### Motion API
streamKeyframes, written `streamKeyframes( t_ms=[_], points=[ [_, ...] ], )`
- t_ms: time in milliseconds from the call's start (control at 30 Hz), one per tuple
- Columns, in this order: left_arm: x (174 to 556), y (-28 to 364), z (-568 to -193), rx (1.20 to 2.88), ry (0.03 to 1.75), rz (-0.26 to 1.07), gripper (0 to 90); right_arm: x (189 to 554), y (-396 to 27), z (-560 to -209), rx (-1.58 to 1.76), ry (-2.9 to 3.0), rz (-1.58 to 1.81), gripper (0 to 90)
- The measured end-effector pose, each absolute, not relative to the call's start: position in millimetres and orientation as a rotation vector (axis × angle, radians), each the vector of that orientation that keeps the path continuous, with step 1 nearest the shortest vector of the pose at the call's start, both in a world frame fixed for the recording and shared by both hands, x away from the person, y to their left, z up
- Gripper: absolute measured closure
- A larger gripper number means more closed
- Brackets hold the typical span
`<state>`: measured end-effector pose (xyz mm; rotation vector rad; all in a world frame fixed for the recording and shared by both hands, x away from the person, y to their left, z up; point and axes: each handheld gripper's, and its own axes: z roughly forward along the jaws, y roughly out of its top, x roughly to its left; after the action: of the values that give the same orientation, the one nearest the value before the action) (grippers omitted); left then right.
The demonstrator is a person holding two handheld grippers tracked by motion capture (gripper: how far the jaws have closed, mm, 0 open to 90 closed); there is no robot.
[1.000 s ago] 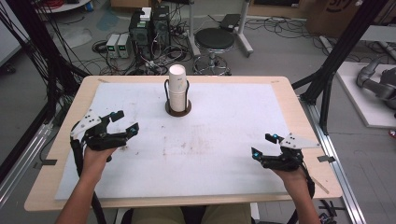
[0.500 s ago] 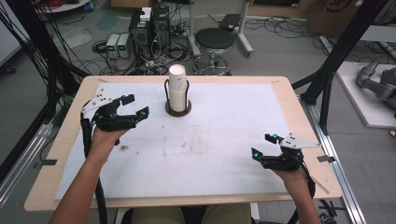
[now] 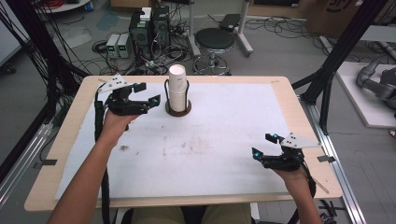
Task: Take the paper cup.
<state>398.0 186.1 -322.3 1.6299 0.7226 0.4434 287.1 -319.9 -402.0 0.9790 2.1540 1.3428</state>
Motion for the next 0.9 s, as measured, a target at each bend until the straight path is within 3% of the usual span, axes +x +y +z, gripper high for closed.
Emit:
streamKeyframes(
  t_ms=[900],
  points=[
    [476.9,135.3,-306.4,1.709,0.803,0.454,16.0,288.8,-320.3,-404.8,0.970,2.177,1.354,20.5]
  ],
)
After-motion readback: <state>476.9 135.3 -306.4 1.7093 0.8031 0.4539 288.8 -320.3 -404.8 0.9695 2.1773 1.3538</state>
